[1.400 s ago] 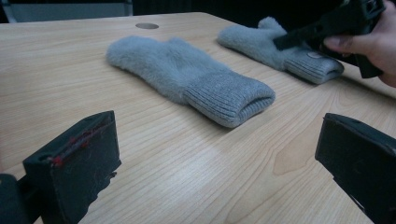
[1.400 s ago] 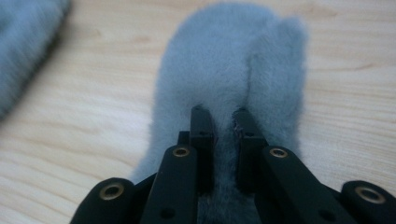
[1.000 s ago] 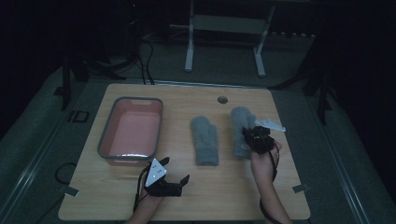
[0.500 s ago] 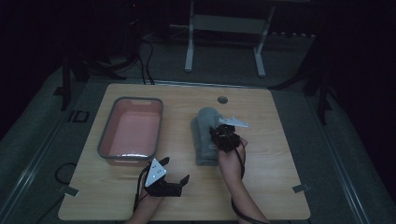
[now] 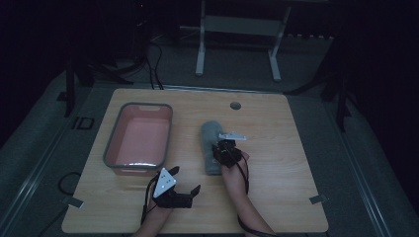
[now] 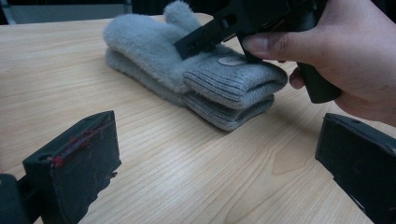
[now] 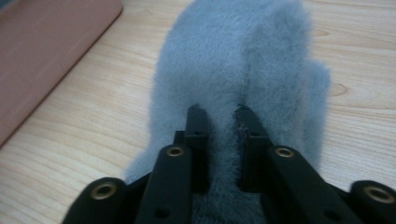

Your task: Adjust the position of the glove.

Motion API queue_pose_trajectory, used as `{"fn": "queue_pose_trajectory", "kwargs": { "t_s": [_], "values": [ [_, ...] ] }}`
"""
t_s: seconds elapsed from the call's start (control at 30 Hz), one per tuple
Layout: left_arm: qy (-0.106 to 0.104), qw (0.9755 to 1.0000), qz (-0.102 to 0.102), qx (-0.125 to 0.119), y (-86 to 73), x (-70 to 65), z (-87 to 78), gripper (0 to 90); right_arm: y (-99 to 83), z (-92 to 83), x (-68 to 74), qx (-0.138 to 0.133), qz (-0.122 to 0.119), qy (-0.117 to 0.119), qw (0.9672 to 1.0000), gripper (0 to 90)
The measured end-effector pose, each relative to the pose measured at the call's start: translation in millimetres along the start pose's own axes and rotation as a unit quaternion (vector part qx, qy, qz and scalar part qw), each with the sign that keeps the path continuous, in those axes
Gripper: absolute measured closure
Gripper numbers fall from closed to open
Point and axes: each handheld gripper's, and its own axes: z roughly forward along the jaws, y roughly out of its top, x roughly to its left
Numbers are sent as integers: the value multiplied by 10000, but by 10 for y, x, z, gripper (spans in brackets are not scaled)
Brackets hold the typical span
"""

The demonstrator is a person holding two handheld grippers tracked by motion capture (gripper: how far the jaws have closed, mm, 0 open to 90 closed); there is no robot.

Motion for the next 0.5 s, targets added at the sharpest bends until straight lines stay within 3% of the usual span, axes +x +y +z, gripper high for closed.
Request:
{"fn": "queue_pose_trajectory", "kwargs": {
  "t_s": [0.07,0.17,0.2,0.23,0.33,0.4,0.47,0.5],
  "values": [
    [-8,10000,-15,6,0,4,-2,2,12,-32,-7,-94,2,72,9999,690],
    [-10,10000,-23,15,1,6,0,2,44,-118,-14,-206,-209,210,9993,581],
    [-11,10000,-15,19,1,4,1,2,59,-155,-34,-277,-162,342,9989,511],
    [-9,10000,4,25,2,3,2,2,77,-195,-58,-309,-141,408,9986,501],
    [-15,10000,22,37,3,0,6,2,118,-325,-163,-449,-299,528,9971,403],
    [-44,10000,25,57,5,1,10,2,146,-403,-248,-274,-135,572,9979,355],
    [-77,9999,2,97,8,-6,18,2,156,-472,-362,-159,73,833,9964,258],
    [-126,9998,-2,158,15,-18,27,2,155,-512,-416,-99,27,923,9957,200]
  ]
}}
